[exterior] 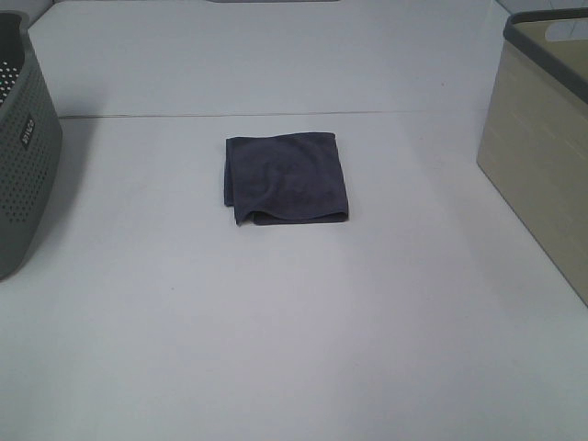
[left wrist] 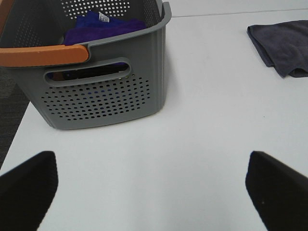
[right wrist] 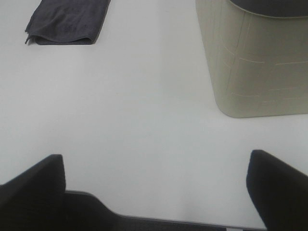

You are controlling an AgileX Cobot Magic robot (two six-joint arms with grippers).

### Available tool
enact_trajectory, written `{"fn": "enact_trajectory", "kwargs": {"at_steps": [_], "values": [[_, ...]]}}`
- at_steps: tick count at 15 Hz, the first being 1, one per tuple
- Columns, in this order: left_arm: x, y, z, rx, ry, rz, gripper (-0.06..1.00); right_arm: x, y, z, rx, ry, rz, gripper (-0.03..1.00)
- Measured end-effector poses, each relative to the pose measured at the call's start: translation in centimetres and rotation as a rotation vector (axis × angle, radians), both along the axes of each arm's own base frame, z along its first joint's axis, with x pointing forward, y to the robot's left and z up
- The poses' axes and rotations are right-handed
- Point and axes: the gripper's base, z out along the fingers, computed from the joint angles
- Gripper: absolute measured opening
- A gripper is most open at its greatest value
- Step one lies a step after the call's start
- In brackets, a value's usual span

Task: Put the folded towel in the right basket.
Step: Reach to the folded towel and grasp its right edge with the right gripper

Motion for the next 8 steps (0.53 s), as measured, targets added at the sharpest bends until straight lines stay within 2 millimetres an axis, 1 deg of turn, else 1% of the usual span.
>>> {"fn": "enact_trajectory", "kwargs": {"at_steps": [8], "values": [[0.00, 0.00, 0.00, 0.000, 0.000, 0.000, 0.99, 0.00, 0.00, 0.00, 0.000, 0.000, 0.000, 0.98]]}}
